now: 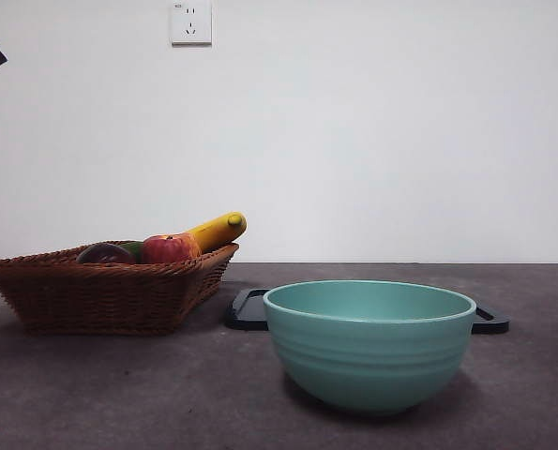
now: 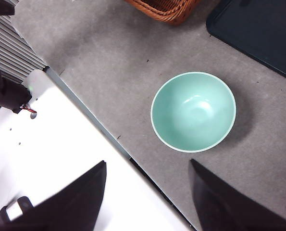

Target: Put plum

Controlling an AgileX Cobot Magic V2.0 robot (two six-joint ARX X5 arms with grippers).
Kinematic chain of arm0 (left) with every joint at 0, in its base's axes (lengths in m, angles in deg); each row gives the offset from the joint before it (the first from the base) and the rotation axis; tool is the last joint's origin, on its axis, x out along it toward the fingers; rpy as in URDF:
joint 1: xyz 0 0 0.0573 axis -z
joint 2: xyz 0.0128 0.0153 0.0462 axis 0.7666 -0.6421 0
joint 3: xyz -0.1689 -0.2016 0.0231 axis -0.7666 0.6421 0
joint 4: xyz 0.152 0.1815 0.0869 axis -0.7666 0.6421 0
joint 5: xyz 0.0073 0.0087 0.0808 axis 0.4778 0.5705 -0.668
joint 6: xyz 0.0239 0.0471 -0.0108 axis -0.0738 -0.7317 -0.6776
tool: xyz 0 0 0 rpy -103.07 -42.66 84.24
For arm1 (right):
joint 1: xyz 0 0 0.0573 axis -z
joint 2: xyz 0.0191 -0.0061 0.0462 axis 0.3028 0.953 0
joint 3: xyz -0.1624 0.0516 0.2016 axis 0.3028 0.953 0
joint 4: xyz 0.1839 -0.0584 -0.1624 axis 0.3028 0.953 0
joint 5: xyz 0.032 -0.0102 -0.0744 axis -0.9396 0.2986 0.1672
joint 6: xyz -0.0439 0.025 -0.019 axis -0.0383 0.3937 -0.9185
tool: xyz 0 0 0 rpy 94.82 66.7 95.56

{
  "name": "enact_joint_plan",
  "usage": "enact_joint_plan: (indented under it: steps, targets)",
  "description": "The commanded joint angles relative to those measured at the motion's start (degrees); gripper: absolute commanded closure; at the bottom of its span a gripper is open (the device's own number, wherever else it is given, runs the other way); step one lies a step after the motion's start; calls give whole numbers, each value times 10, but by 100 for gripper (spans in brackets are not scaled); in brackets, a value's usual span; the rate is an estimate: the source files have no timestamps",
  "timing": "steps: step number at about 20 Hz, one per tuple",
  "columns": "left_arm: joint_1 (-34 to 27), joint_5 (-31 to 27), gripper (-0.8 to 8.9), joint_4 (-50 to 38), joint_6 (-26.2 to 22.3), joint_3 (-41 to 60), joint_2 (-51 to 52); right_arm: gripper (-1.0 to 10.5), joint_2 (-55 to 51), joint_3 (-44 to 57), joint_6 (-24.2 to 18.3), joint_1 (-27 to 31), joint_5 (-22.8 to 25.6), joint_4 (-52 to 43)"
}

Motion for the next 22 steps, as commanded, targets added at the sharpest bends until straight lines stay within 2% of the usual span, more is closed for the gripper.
enact_joint_plan:
  steps: [1,3,5,6,9,10,22]
  targets:
    - [2,3,350,-3,-7,-9,-3,676,4,-10,-7,-3,-2,-5]
    - [2,3,368,-3,-7,-9,-3,676,4,-10,-7,-3,-2,-5]
    - [2,3,469,-3,-7,-9,-3,680,4,-10,-7,-3,-2,-5]
    - [2,3,538,-3,-7,-9,-3,719,4,-10,-7,-3,-2,-4]
    - [2,3,778,-3,-7,-9,-3,936,4,-10,-10,-3,-2,-4]
    - [2,3,807,-3,-7,-9,-3,938,4,-10,-12,-3,-2,-4]
    - [2,3,807,-8,-7,-9,-3,938,4,-10,-13,-3,-2,-8]
